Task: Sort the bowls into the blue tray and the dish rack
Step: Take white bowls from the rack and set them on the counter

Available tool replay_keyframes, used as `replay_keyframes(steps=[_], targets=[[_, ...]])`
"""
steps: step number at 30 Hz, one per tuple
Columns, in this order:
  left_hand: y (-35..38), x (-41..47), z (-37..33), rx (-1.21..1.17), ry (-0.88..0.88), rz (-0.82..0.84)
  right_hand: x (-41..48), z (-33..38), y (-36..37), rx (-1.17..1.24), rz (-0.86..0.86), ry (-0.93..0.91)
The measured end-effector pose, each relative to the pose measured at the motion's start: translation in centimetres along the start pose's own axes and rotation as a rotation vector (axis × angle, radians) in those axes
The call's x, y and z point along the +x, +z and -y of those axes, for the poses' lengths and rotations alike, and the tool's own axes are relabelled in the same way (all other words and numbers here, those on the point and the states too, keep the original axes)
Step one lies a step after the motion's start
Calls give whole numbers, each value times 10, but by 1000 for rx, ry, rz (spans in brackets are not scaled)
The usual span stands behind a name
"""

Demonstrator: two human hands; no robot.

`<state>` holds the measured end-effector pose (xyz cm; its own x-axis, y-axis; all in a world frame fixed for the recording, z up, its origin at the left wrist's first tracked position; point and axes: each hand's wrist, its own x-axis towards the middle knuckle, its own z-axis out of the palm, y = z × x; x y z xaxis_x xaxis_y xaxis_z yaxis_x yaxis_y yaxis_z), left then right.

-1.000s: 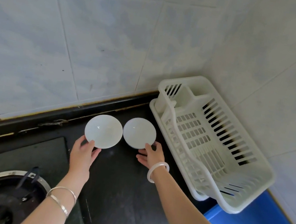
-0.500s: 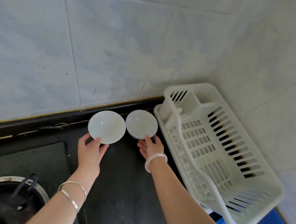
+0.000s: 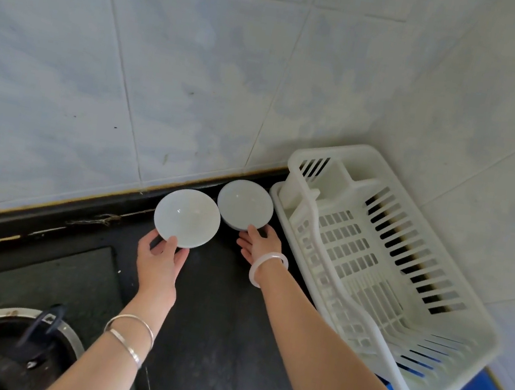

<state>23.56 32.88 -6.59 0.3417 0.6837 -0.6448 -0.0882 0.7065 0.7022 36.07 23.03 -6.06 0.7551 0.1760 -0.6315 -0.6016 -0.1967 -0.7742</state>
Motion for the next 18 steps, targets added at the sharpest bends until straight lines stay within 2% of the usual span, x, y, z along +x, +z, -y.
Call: replay_keyframes(steps=[6,11,18], targets=[[-4,-7,2,90,92,-1,-9,2,-6,-131,27,15],[-20,-28,7,348,194,72,-35,-5,-24,-302,-1,-75],[-42,-109,33,871,335,412,-126,-27,-91,-364,51,-158]])
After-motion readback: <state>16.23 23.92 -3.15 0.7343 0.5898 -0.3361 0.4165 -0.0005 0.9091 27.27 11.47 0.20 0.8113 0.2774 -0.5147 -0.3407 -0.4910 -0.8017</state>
